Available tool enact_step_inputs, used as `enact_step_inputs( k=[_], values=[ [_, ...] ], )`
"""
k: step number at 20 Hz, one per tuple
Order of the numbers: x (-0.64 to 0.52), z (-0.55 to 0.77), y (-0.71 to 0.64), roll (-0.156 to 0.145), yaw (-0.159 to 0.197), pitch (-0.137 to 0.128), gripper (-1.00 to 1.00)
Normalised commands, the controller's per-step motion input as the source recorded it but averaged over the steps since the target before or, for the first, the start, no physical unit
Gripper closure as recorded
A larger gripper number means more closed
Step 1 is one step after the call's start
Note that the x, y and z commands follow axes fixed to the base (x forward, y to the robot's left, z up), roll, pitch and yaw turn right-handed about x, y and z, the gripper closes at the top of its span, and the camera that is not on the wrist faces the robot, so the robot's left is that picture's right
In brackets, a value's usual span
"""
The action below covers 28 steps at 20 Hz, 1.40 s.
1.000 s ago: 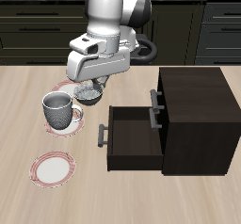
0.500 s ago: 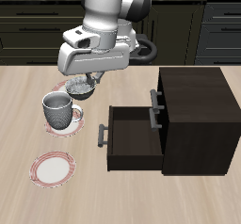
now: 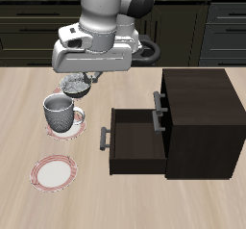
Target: Place the bowl on the farthest plate relative to the robot
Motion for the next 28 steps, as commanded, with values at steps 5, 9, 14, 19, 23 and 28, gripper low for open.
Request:
enact_step_inputs(
  k=[5,9,14,19,23,28],
  values=[
    [-0.03,0.19,0.01,0.007,-0.03,-0.017,1.0],
    [0.01,0.1,-0.03,0.003,-0.026,0.003,1.0],
    [0.13,0.06,-0.13,-0.026,-0.036,0.016,1.0],
    [0.16,0.06,-0.13,0.009,-0.068,0.023,1.0],
    [0.21,0.05,-0.19,0.004,-0.054,0.015,1.0],
    [0.22,0.04,-0.08,-0.002,-0.006,-0.003,1.0]
  ],
)
